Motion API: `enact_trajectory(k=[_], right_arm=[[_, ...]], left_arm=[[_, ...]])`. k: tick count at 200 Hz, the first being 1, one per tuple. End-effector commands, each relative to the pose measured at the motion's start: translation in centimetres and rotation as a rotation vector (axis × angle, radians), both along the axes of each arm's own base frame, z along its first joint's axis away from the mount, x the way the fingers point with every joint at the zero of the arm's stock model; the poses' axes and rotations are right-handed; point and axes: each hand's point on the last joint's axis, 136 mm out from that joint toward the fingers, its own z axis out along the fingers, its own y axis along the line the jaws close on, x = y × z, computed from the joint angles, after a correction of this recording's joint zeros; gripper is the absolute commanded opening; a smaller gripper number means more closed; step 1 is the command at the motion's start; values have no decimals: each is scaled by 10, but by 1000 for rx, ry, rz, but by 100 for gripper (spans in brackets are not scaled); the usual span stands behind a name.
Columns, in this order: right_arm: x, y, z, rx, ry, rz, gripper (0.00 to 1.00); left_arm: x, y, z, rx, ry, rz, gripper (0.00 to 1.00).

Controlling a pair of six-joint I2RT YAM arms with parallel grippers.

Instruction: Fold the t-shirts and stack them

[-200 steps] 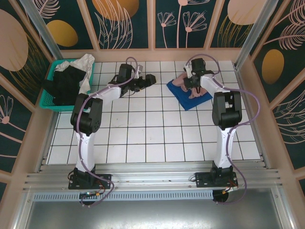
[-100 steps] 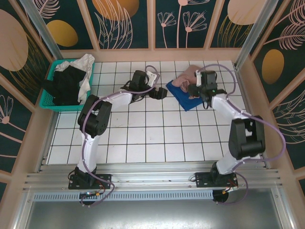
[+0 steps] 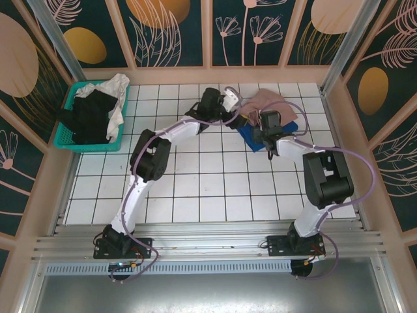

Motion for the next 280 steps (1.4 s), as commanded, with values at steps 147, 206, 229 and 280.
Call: enact_trajectory(k=[147, 206, 229, 280], right_arm=[[17, -7, 20, -106, -102, -44, 3], [11, 0, 65, -39, -177, 9, 0], [10, -6, 67, -45, -177, 14, 0], [4, -22, 71, -71, -159, 27, 0]], left_arm=[[15, -41, -30, 144, -214, -51, 95], [16, -46, -30, 147, -251, -76, 86], [19, -46, -30, 150, -262, -74, 79], [37, -37, -23, 197, -357, -2, 25]])
